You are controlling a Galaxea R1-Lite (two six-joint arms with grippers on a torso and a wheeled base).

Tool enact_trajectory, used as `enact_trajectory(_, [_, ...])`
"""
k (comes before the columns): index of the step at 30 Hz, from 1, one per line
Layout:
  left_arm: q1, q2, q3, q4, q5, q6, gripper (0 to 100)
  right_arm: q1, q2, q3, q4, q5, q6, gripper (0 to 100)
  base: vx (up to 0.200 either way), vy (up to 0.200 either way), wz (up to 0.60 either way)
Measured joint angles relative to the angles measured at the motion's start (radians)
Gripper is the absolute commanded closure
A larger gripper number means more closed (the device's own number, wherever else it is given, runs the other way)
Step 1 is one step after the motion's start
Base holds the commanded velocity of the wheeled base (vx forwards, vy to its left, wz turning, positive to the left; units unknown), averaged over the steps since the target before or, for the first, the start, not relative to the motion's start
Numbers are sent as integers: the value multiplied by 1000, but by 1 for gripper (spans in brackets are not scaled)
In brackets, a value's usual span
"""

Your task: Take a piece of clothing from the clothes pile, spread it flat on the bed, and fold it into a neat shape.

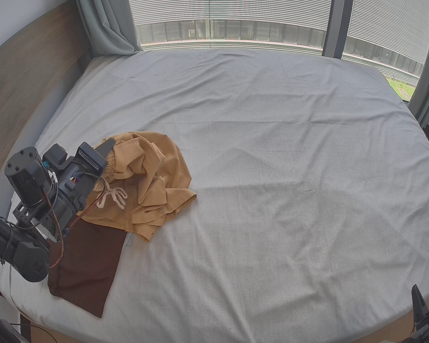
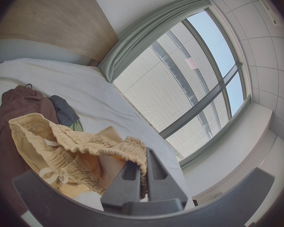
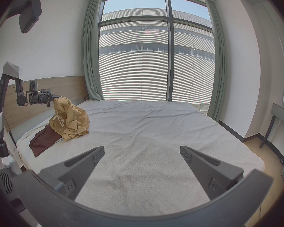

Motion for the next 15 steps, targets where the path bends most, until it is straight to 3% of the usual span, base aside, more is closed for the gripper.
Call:
enact_trajectory(7, [-77, -4, -33, 1, 144, -13, 100, -1, 0, 0, 0, 0, 0, 0, 0, 0, 0])
enact_trajectory(15, [-164, -16, -54, 5, 193, -17, 100, 0, 0, 0, 0, 0, 0, 0, 0, 0, 0])
